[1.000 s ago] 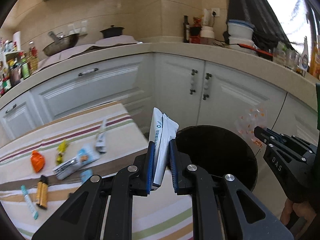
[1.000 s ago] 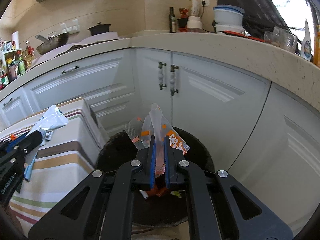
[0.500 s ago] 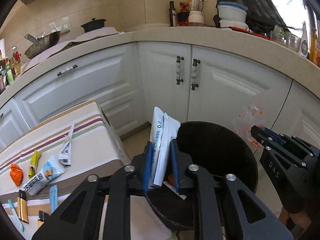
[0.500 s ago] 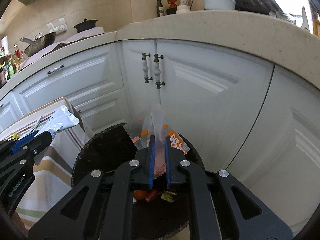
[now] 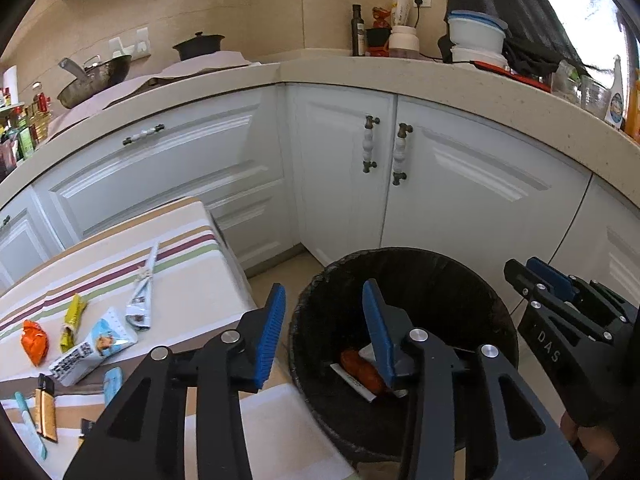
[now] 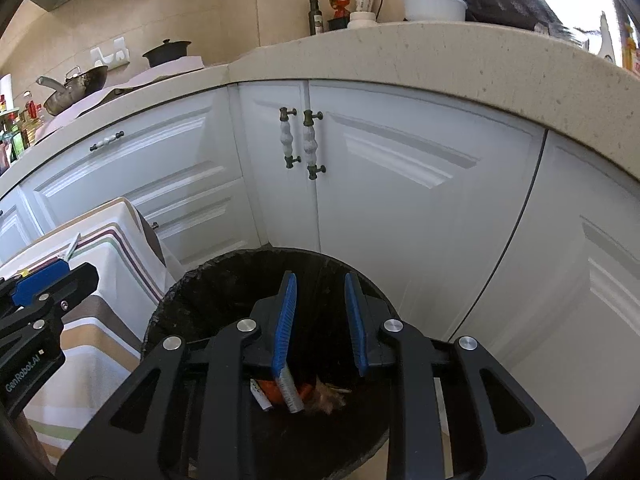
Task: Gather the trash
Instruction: 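Move both open tools back over the table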
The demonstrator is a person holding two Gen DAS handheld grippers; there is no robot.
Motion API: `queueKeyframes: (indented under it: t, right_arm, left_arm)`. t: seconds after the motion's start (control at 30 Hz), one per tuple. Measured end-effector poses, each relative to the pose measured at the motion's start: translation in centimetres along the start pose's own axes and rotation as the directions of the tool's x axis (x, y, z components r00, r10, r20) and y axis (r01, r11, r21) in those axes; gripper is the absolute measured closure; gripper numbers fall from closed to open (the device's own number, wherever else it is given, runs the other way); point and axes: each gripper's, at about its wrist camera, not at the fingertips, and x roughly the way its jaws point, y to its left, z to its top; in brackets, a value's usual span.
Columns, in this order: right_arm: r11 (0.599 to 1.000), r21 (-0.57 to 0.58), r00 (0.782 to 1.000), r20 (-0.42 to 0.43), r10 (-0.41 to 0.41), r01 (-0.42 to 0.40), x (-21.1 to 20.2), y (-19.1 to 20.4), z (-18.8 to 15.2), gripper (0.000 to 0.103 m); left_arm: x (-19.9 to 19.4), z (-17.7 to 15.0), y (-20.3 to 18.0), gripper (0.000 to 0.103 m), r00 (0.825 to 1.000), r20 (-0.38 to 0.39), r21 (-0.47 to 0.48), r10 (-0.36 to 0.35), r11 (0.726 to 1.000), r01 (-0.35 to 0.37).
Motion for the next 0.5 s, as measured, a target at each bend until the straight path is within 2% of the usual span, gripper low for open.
queueKeyframes:
  t: [0.23, 0.5]
  right_arm:
    - [0.999, -0.014, 0.999, 0.018, 0.035, -0.035, -2.2, 2.1, 0.1, 0.078]
    - [0.988, -0.065, 0.990, 0.011, 0.139, -0.138, -4.7, 7.5, -0.7, 0.078]
  left_arm:
    - [-2.6, -0.9, 2.9, 0.062, 0.999, 0.004, -0.038, 0.034, 0.999, -0.034]
    - [-7.1, -3.4, 8.8, 0.057, 0.989, 0.009, -0.106, 0.146, 0.984, -0.144]
